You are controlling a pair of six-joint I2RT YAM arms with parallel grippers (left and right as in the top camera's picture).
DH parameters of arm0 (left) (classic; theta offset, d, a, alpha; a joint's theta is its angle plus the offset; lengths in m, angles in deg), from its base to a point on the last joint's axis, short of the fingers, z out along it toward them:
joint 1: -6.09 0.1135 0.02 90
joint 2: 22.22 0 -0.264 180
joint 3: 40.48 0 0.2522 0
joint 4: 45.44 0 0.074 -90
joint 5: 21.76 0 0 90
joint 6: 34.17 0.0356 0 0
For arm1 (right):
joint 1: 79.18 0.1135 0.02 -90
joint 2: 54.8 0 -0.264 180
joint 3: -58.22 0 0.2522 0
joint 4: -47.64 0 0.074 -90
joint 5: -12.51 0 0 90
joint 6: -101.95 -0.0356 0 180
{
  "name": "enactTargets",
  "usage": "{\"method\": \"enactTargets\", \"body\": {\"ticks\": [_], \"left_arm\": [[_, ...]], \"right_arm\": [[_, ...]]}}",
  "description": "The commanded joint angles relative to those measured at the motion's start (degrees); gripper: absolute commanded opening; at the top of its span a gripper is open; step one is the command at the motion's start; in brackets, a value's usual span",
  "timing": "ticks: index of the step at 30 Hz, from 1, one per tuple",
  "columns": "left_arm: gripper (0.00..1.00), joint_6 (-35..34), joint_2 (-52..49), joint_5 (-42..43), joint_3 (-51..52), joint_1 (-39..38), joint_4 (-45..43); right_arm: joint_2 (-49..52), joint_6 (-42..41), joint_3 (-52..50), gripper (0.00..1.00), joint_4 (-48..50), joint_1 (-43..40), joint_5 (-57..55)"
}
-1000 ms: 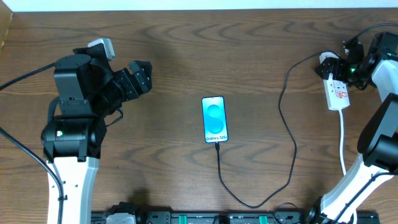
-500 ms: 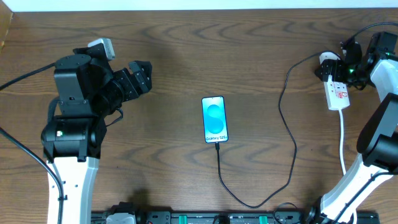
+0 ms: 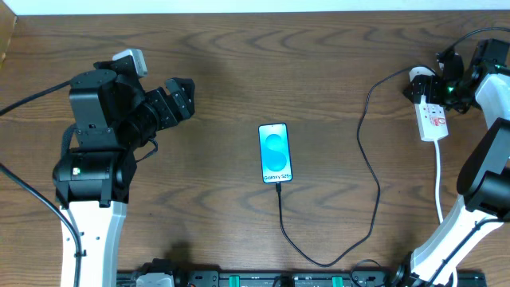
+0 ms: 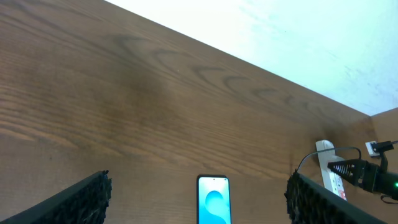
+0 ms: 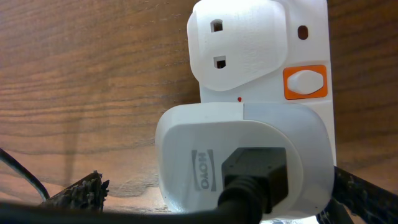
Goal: Plug charger to phone and switch on socket
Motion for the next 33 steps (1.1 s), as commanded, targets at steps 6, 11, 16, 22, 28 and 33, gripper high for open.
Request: {"method": "enactTargets", "body": {"ticks": [6,11,16,22,28,33], "left_arm": [[0.89,1.0,0.2,-0.4,-0.5,0.2,0.0],[0.89,1.0,0.2,-0.4,-0.5,0.2,0.0],[0.89,1.0,0.2,-0.4,-0.5,0.2,0.0],[0.89,1.0,0.2,-0.4,-0.5,0.2,0.0],[0.89,1.0,0.2,-0.4,-0.5,0.2,0.0],[0.89,1.0,0.2,-0.4,-0.5,0.2,0.0]], "right_arm": [[1.6,-0.9,3.4,0.99,-1.5,0.7,2.1],[1.6,-0.9,5.6,0.99,-2.5,0.3,2.1],[1.6,-0.9,5.6,0.99,-4.0,0.3,2.1],[1.6,-0.9,5.6,0.99,-5.9,0.3,1.8],[1.6,-0.9,5.4,0.99,-8.4,0.3,0.3],[1.6,-0.9,5.3,0.99,-8.0,0.3,0.3]]}}
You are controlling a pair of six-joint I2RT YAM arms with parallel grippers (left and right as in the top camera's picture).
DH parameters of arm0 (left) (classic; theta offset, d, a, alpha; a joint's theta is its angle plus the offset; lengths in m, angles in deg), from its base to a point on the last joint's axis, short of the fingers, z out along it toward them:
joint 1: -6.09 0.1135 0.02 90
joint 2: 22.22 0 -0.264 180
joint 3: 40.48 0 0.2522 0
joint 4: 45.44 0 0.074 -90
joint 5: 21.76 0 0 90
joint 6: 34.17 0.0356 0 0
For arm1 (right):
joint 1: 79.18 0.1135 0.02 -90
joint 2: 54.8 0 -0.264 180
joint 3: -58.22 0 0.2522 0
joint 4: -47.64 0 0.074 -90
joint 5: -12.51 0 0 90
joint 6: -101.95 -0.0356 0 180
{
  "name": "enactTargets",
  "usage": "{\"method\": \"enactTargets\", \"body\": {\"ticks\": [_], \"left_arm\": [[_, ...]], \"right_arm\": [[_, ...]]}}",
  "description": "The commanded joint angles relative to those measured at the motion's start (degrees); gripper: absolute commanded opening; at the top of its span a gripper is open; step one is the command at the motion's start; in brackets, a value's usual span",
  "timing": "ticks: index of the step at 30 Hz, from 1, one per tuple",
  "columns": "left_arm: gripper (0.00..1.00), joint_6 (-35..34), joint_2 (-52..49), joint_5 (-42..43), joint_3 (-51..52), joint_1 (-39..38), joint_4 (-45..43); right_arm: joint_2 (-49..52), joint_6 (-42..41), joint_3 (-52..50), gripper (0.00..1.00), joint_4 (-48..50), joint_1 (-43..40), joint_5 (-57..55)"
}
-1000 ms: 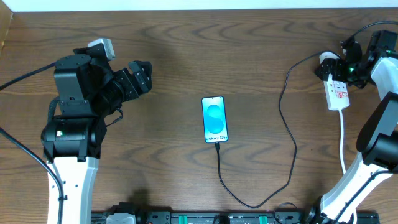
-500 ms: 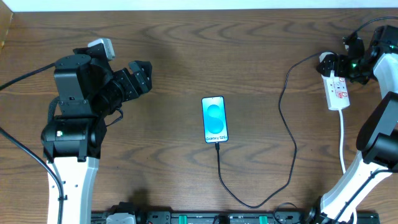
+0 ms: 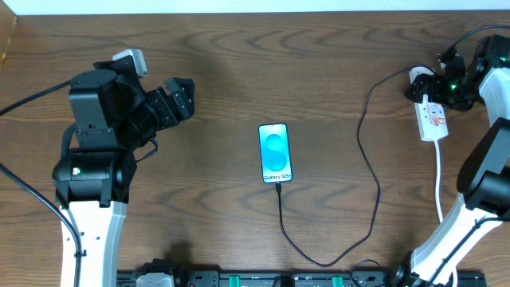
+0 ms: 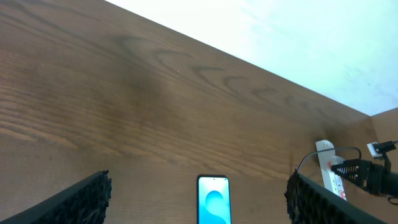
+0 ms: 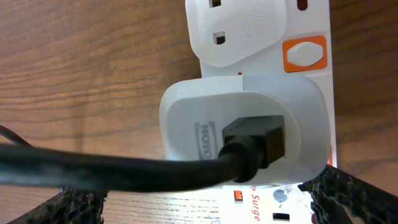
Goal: Plug charger to phone and switch on socket
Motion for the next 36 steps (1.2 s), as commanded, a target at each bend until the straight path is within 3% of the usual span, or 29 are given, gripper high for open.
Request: {"method": "enactTargets", "body": {"ticks": [1,26,36], "left_arm": [[0.90,1.0,0.2,-0.4,-0.5,0.2,0.0],[0.89,1.0,0.2,-0.4,-0.5,0.2,0.0],[0.89,1.0,0.2,-0.4,-0.5,0.2,0.0]], "right_arm": [[0.7,-0.2,0.7,0.99,0.3,0.4,1.3],[3.9,0.4,-0.3,0.99,-0.1,3.6,4.1],[3.9,1.0,-0.4,0.99,-0.4,3.8,14.3]]}}
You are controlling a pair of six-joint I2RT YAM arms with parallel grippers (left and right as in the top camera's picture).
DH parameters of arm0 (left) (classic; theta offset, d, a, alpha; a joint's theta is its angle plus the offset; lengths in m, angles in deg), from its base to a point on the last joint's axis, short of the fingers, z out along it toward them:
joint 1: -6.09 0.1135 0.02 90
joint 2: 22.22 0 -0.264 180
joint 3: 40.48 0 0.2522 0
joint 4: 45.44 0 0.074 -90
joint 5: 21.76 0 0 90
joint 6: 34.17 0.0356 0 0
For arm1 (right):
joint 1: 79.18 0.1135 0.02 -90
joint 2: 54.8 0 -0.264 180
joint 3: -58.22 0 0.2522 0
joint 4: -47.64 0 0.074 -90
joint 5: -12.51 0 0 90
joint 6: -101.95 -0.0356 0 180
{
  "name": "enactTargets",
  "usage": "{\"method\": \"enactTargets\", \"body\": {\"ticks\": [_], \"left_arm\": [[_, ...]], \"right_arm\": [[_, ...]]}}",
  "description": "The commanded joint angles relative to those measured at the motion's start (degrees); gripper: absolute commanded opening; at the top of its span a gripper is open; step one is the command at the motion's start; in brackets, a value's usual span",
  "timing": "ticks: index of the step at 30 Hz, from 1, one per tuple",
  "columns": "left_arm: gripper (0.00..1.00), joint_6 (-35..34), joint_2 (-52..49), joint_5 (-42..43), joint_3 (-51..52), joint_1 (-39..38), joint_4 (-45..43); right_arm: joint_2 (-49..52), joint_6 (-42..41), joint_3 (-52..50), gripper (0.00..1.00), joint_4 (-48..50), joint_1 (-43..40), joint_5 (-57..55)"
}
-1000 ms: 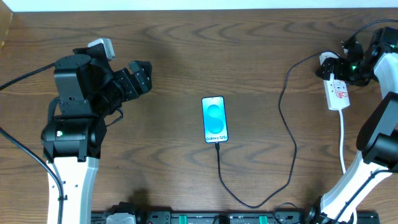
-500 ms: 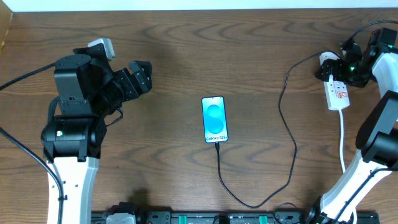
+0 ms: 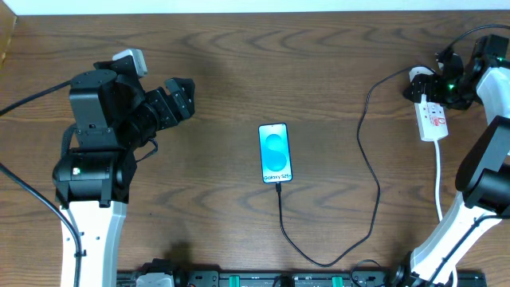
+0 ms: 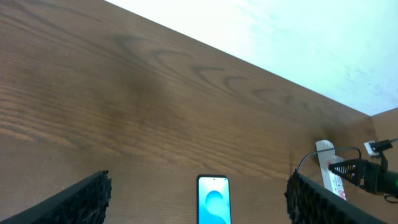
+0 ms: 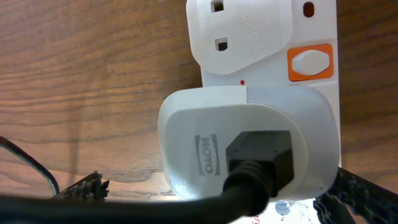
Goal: Plug charger to phone and switch on socket
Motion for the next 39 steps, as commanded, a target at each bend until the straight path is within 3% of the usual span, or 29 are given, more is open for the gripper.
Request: {"method": "enactTargets", "body": {"ticks": [1,18,24,29,39], "left_arm": [[0.90,1.0,0.2,-0.4,-0.5,0.2,0.0],[0.90,1.0,0.2,-0.4,-0.5,0.2,0.0],[0.90,1.0,0.2,-0.4,-0.5,0.2,0.0],[0.89,1.0,0.2,-0.4,-0.5,0.2,0.0],[0.89,1.0,0.2,-0.4,-0.5,0.2,0.0]], "right_arm": [[2.9,0.8,-0.9,0.99,-1.3,3.2,14.1],[3.0,1.2,-3.9,0.99,-0.8,3.6,20.7],[1.1,-5.4,-2.4,0.99,-4.3,1.8,5.2],[-8.6,-13.8,-2.0,0.99,-7.7,-0.6,-6.8],[-35.5,-14.6,-2.0,0.99,-9.6,-0.6,-6.7]]}}
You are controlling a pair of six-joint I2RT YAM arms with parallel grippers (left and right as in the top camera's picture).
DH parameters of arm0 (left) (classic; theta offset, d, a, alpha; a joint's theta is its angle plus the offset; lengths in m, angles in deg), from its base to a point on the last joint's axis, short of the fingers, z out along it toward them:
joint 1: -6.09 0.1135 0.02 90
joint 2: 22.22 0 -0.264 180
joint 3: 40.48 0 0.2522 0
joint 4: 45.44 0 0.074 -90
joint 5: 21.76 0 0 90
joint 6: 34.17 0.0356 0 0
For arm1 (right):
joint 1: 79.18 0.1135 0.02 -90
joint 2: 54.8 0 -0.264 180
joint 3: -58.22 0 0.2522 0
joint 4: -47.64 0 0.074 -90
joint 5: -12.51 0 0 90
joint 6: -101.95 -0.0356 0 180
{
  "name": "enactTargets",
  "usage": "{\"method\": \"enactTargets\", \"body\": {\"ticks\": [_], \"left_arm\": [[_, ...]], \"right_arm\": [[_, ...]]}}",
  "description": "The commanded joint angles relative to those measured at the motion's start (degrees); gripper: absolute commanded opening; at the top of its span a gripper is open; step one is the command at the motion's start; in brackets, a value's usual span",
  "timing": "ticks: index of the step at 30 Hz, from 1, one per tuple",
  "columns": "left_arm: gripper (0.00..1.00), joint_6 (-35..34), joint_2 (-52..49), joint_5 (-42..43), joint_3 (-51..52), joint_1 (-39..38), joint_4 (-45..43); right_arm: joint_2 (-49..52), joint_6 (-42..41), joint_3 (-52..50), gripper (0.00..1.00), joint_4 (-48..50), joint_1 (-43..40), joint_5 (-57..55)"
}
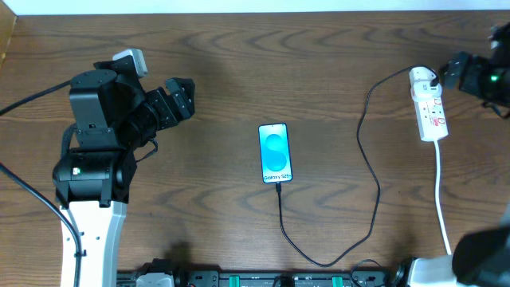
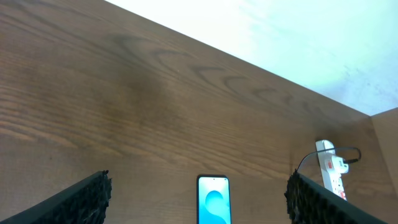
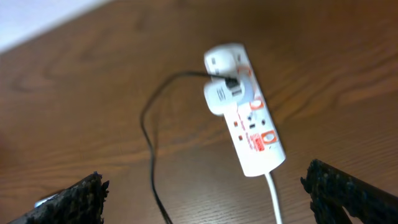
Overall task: Plug charger to phone and switch on socket
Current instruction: 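Lift the right gripper up and away from the power strip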
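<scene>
The phone (image 1: pixel 275 153) lies face up mid-table with its screen lit, also seen in the left wrist view (image 2: pixel 213 200). A black cable (image 1: pixel 367 159) runs from its lower end to the white charger plug (image 3: pixel 225 96), which sits in the white socket strip (image 3: pixel 249 127). The strip lies at the far right (image 1: pixel 428 108). My right gripper (image 1: pixel 468 76) hangs open, above and to the right of the strip, holding nothing (image 3: pixel 205 183). My left gripper (image 1: pixel 179 96) is open at the left, far from the phone (image 2: pixel 199 182).
The strip's white lead (image 1: pixel 440 191) runs down the right side to the table's near edge. The black cable loops down to the front edge (image 1: pixel 319 261). The table's far edge (image 2: pixel 249 59) meets a pale wall. Bare wood lies between the left arm and the phone.
My right gripper was close over the plug end of the strip; now it is raised and off to the right, with the whole strip in its view. Left arm, phone and cable are unchanged.
At all three earlier moments my right gripper stood open just over the charger plug and the orange switch, shifting only slightly. The phone lay lit with the cable in it and the left arm stayed still. Now the right gripper is away from the strip.
</scene>
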Motion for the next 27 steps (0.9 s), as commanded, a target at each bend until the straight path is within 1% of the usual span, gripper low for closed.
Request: {"method": "enactTargets", "body": {"ticks": [1,6,27], "left_arm": [[0.90,1.0,0.2,-0.4,-0.5,0.2,0.0],[0.89,1.0,0.2,-0.4,-0.5,0.2,0.0],[0.89,1.0,0.2,-0.4,-0.5,0.2,0.0]], "right_arm": [[-4.0,-0.9,0.2,0.99,-0.1,0.1,-0.3],[-6.7,-0.9,0.2,0.99,-0.2,0.1,-0.3],[-6.7,-0.9,0.2,0.99,-0.5,0.1,-0.3]]}}
